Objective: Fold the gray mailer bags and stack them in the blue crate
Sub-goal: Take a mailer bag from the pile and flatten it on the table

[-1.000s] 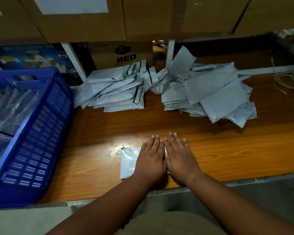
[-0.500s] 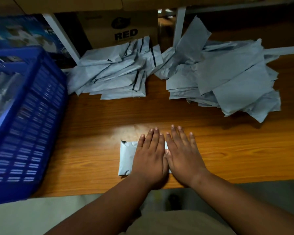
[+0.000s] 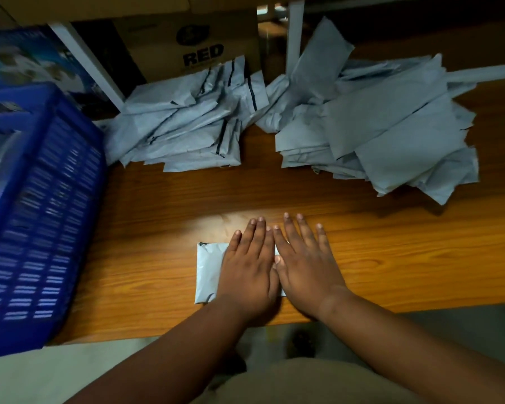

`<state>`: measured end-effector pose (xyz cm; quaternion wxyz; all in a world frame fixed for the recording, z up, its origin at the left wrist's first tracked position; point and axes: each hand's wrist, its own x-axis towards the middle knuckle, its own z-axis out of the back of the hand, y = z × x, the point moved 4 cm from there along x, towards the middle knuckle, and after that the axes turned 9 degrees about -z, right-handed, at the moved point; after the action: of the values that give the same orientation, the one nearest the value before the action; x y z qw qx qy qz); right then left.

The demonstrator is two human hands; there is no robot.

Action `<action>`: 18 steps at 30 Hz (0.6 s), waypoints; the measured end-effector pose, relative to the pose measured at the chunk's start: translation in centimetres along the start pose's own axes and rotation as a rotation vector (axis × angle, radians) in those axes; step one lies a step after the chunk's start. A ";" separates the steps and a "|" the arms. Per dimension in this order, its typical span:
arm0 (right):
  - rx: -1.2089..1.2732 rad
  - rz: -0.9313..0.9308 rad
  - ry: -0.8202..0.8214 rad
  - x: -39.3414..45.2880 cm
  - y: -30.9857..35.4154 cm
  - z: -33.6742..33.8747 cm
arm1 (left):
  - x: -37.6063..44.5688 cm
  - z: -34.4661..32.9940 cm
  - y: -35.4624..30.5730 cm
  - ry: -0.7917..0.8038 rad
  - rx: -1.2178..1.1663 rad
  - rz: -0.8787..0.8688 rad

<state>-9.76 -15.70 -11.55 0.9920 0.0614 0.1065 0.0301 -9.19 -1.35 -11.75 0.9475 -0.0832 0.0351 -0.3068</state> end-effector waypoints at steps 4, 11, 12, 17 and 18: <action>-0.011 -0.007 0.027 -0.2 0.1 0.8 | 0.0 0.3 0.1 0.001 -0.051 -0.010; 0.007 0.034 -0.063 -0.7 2.4 2.7 | -1.7 1.2 1.9 0.023 0.028 -0.043; 0.020 0.073 -0.075 -0.6 3.3 2.7 | -2.0 1.2 2.2 0.009 0.028 -0.052; 0.025 0.145 -0.074 0.1 5.3 1.4 | -2.7 0.8 3.4 -0.026 -0.013 -0.089; 0.015 0.136 -0.082 0.1 5.1 1.2 | -2.8 0.7 3.5 -0.035 -0.025 -0.085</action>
<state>-9.66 -10.74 -9.77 0.9907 0.0769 0.0614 0.0941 -9.35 3.12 -11.67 0.9330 -0.1019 0.0190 -0.3447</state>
